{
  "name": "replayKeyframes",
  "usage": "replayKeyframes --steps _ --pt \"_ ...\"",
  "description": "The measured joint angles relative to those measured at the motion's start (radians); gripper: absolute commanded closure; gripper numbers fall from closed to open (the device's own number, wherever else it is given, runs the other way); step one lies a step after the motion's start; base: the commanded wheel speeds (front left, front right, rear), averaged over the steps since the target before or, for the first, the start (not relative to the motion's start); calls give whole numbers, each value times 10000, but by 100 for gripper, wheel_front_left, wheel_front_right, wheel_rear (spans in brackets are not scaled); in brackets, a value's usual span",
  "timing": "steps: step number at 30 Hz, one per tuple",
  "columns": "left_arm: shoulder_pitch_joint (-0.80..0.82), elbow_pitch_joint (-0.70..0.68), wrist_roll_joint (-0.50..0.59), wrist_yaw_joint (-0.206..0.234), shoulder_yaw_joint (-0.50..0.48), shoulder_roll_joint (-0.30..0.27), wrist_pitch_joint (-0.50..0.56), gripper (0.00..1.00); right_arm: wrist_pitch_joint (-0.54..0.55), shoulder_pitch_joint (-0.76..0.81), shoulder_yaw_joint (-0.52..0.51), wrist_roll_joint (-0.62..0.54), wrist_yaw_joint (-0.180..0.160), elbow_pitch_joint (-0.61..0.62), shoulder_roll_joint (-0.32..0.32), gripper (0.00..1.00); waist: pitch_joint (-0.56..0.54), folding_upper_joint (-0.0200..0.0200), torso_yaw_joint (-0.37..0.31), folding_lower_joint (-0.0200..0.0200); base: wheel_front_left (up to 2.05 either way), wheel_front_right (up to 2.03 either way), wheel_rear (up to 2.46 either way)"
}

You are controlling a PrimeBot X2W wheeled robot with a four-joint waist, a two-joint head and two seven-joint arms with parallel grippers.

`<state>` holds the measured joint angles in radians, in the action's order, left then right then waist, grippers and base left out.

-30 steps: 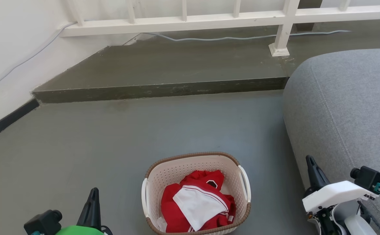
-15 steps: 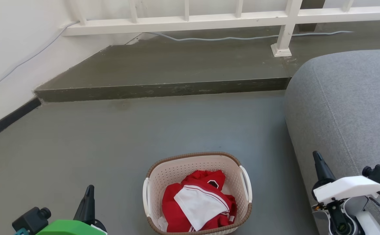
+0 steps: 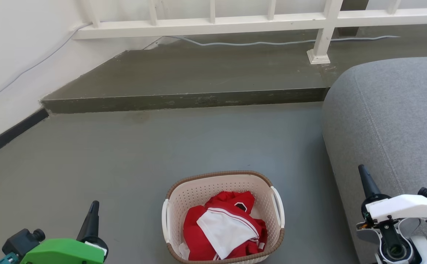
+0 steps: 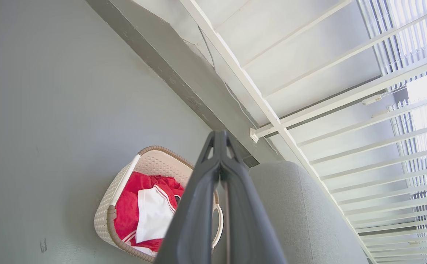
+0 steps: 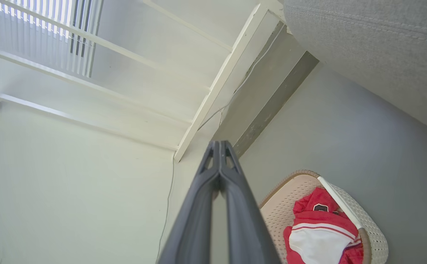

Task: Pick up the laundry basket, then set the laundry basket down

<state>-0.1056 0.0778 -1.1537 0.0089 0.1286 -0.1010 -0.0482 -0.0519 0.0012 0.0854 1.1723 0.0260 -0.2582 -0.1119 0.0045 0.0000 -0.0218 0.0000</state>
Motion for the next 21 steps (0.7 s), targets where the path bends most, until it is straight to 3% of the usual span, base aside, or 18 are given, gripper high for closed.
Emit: replayKeyframes --steps 21 --pt "668 761 -3062 -610 -468 -82 343 100 660 -282 -895 2642 474 -21 190 100 -3 0 121 0 0 0 0"
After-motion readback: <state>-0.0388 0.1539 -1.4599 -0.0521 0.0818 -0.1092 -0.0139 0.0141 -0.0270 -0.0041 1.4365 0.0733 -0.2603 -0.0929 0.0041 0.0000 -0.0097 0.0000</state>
